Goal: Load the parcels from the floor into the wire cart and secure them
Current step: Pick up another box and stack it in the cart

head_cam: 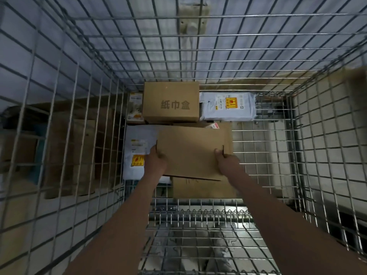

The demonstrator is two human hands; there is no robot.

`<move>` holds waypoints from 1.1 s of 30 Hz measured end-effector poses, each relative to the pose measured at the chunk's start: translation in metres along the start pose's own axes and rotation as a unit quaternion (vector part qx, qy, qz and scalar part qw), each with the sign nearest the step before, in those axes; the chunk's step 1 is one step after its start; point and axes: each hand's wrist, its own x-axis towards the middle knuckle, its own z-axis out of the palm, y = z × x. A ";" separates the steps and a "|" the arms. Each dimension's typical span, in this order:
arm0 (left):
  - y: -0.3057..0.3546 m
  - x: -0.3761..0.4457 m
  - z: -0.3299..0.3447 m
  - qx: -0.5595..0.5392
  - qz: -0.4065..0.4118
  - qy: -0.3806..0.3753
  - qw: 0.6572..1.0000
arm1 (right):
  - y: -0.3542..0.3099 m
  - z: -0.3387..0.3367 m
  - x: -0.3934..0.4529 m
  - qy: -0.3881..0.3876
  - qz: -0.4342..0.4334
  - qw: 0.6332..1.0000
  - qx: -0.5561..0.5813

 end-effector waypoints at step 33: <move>0.026 0.028 0.046 0.013 0.024 -0.101 0.994 | -0.002 -0.037 0.043 0.015 -0.039 0.995 -0.085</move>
